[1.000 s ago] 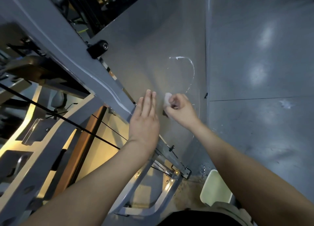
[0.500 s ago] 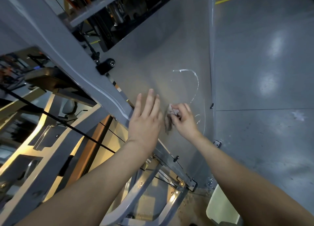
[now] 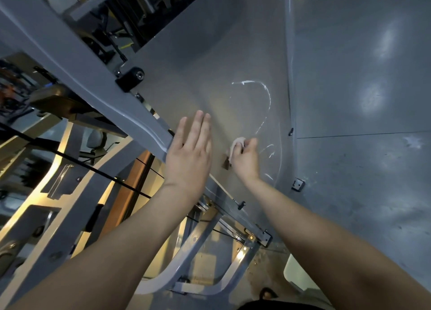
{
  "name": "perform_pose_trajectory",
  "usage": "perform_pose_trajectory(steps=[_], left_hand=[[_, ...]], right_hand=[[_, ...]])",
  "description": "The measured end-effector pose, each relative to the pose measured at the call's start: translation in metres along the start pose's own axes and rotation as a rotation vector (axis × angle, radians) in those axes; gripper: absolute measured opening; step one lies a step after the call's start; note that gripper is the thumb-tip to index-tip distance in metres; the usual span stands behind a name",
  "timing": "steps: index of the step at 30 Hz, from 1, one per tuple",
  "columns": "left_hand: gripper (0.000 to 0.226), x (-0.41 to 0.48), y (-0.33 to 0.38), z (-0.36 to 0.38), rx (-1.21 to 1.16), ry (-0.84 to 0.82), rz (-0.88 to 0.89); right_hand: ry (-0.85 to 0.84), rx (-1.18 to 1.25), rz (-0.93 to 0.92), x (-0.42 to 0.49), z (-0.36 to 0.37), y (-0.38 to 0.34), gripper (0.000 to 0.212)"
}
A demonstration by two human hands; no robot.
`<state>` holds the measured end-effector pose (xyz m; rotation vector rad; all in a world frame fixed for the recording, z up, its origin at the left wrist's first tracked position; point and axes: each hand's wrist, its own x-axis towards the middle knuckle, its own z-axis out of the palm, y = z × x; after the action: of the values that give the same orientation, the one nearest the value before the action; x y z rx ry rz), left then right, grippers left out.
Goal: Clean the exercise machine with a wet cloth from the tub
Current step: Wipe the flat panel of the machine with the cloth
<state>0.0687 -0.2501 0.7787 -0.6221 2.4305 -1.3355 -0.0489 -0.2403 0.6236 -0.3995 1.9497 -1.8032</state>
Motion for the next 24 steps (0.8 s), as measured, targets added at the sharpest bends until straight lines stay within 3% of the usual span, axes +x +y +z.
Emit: perform_pose_trajectory(steps=[4, 6, 10, 12, 17, 19, 22, 24], left_hand=[[0.077, 0.0, 0.003, -0.001, -0.008, 0.007, 0.0], [0.078, 0.001, 0.003, 0.0, -0.009, 0.016, -0.004], [0.08, 0.001, 0.002, 0.001, -0.008, 0.018, -0.011], [0.081, 0.001, 0.001, 0.002, -0.017, 0.035, -0.026], [0.074, 0.002, 0.001, 0.007, -0.065, 0.074, -0.038], [0.074, 0.001, 0.001, 0.007, -0.068, 0.062, -0.032], [0.073, -0.001, -0.001, 0.003, -0.057, 0.052, -0.03], [0.071, -0.002, -0.001, 0.002, -0.058, 0.048, -0.028]], right_hand=[[0.06, 0.107, -0.221, 0.006, -0.003, -0.054, 0.011], [0.029, 0.083, -0.279, 0.005, 0.0, -0.046, 0.006], [-0.034, -0.097, 0.028, -0.009, 0.001, 0.006, 0.013], [-0.034, -0.039, 0.056, -0.008, -0.001, -0.006, 0.012], [-0.006, 0.029, -0.439, 0.004, 0.005, -0.058, 0.017], [-0.037, -0.052, -0.371, -0.003, 0.007, -0.032, 0.023], [-0.139, -0.035, -0.054, -0.018, 0.003, 0.004, 0.033], [-0.109, -0.006, -0.077, -0.018, 0.006, -0.009, 0.032]])
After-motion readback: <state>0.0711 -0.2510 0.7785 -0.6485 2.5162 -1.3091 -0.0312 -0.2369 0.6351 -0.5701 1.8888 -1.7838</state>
